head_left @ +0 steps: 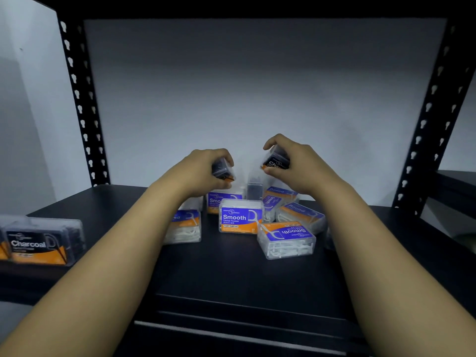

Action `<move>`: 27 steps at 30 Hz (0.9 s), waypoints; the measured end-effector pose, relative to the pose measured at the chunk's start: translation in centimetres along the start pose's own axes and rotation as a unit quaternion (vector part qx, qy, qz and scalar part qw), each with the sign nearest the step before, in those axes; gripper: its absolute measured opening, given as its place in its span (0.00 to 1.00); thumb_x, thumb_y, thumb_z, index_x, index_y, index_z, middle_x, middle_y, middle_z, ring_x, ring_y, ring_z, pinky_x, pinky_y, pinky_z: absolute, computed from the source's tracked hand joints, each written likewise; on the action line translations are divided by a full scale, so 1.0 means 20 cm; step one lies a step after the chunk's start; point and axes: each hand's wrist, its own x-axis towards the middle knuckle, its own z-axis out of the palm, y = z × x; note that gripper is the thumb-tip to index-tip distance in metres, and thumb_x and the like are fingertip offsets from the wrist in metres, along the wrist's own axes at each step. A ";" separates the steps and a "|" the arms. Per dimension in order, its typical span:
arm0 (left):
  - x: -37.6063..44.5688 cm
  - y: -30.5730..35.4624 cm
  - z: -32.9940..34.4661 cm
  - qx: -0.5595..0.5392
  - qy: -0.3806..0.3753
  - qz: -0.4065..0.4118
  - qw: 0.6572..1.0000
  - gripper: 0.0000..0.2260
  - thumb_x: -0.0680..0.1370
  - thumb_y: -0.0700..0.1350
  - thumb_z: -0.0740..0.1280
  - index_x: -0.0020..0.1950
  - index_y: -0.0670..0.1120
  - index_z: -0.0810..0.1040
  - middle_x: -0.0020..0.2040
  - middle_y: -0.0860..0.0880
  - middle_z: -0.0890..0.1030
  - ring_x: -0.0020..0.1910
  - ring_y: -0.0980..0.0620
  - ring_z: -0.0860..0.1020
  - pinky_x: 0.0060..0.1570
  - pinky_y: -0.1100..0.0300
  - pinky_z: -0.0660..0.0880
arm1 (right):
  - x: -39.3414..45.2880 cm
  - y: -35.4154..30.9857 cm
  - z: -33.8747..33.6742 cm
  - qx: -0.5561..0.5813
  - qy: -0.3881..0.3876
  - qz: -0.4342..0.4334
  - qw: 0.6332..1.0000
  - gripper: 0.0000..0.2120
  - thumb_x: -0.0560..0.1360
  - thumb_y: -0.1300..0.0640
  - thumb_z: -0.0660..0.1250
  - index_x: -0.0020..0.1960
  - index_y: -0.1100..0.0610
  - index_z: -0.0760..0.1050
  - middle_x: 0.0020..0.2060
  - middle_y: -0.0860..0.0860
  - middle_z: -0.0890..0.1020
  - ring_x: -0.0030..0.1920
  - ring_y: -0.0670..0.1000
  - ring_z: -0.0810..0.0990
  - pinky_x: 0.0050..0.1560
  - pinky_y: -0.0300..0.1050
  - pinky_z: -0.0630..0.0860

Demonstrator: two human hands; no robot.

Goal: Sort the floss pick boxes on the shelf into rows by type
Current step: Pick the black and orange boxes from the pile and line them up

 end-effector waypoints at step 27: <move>-0.53 -0.34 -1.01 0.043 -0.087 -0.014 0.995 0.15 0.69 0.53 0.81 0.53 0.59 0.83 0.43 0.60 0.85 0.43 0.58 0.84 0.48 0.52 0.83 | 0.12 -1.05 0.11 -0.008 -0.169 -0.087 0.982 0.16 0.75 0.49 0.76 0.58 0.41 0.74 0.48 0.44 0.80 0.41 0.49 0.83 0.39 0.49 0.86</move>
